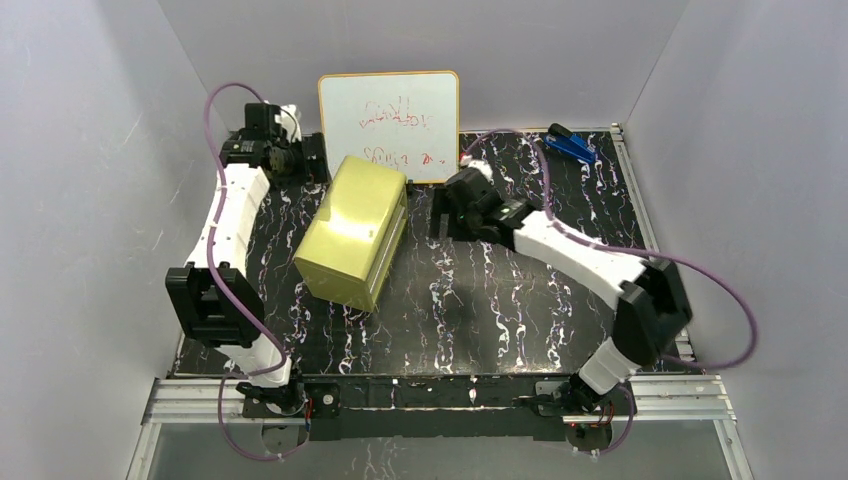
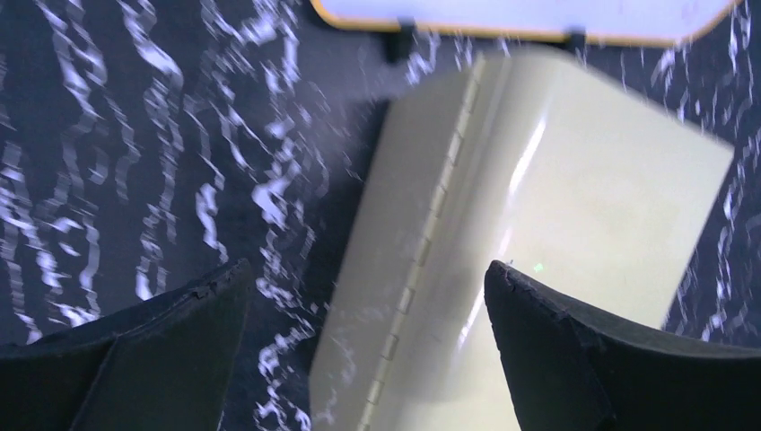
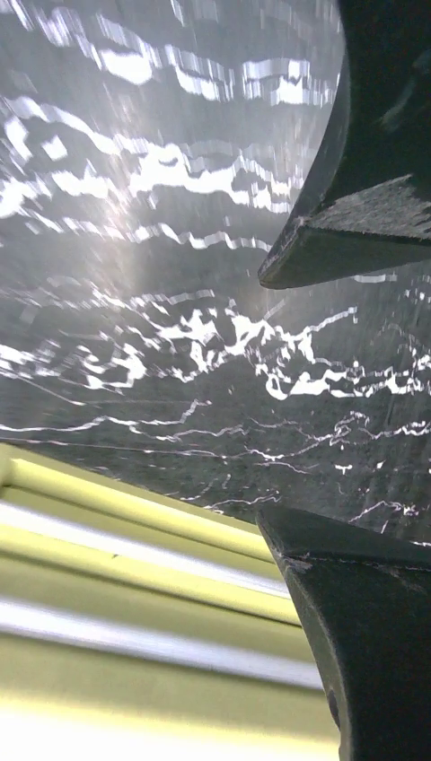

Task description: Organize the makeup

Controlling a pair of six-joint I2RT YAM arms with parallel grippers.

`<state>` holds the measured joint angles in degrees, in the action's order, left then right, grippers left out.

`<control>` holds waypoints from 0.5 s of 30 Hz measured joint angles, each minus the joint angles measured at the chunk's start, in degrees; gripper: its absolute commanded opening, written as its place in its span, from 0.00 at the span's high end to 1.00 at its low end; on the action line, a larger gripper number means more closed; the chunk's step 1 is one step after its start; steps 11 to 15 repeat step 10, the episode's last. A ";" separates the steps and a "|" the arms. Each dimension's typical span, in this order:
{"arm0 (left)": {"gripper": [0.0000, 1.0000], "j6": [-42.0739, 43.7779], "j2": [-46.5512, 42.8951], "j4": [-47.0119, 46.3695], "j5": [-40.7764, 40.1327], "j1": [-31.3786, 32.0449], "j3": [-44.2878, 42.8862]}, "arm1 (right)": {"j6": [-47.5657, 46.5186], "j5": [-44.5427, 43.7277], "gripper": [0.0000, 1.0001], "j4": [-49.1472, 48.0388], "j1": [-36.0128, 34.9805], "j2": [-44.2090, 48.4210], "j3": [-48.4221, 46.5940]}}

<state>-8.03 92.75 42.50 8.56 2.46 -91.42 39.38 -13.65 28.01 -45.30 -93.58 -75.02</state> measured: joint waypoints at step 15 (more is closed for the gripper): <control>0.02 2.19 1.92 -7.23 -4.85 -3.45 -15.10 | -15.30 -16.20 0.01 -0.70 4.42 14.80 -6.78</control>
